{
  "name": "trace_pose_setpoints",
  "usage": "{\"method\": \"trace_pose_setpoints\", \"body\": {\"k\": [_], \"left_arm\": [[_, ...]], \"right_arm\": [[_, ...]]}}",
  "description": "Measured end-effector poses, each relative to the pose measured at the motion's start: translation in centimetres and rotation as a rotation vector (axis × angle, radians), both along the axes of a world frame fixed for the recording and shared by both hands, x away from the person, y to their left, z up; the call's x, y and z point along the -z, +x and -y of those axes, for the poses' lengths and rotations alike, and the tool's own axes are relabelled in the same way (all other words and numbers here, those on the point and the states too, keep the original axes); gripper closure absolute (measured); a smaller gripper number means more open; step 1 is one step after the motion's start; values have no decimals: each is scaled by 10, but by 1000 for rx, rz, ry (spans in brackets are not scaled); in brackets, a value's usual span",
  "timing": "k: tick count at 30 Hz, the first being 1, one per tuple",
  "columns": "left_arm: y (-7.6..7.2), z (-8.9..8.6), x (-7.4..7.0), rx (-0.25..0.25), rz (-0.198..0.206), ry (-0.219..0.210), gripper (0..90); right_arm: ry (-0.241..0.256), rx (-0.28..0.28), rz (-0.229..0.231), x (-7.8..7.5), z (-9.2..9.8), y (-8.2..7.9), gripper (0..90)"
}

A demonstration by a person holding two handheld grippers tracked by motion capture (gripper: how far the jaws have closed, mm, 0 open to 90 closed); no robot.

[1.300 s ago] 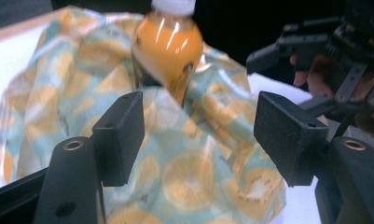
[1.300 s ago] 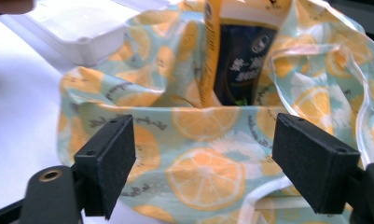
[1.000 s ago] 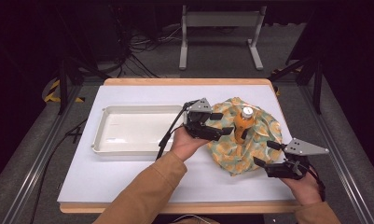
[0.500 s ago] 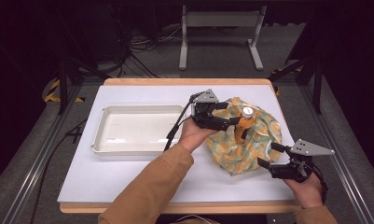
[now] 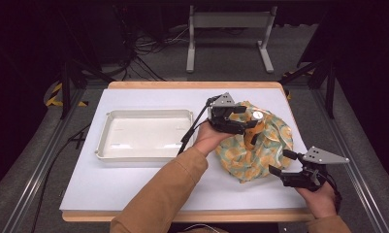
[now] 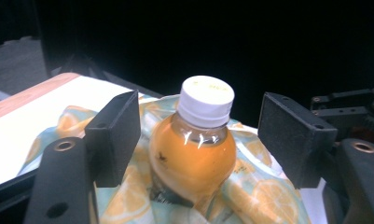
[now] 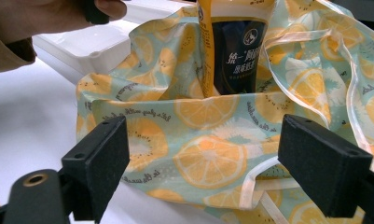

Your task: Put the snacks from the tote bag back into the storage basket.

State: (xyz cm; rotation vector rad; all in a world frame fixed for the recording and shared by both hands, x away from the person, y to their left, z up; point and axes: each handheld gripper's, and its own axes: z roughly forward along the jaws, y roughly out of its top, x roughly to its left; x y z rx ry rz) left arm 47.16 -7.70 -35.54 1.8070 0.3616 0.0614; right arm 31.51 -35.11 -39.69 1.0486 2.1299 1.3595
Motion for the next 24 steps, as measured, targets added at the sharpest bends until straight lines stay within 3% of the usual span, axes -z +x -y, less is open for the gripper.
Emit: {"method": "trace_pose_setpoints", "body": {"k": [3,6,18,24], "left_arm": [[-1,3,1,2,31,11,315],[-2,8,2,3,37,16,316],[-5,16,5,-17,104,56,448],[-4,20,6,-20,97,52,456]], "right_arm": [[14,3,-6,1,1,1,170],[20,1,-6,1,2,2,171],[52,5,-10,-1,5,1,173],[53,1,-12,0,5,1,175]]}}
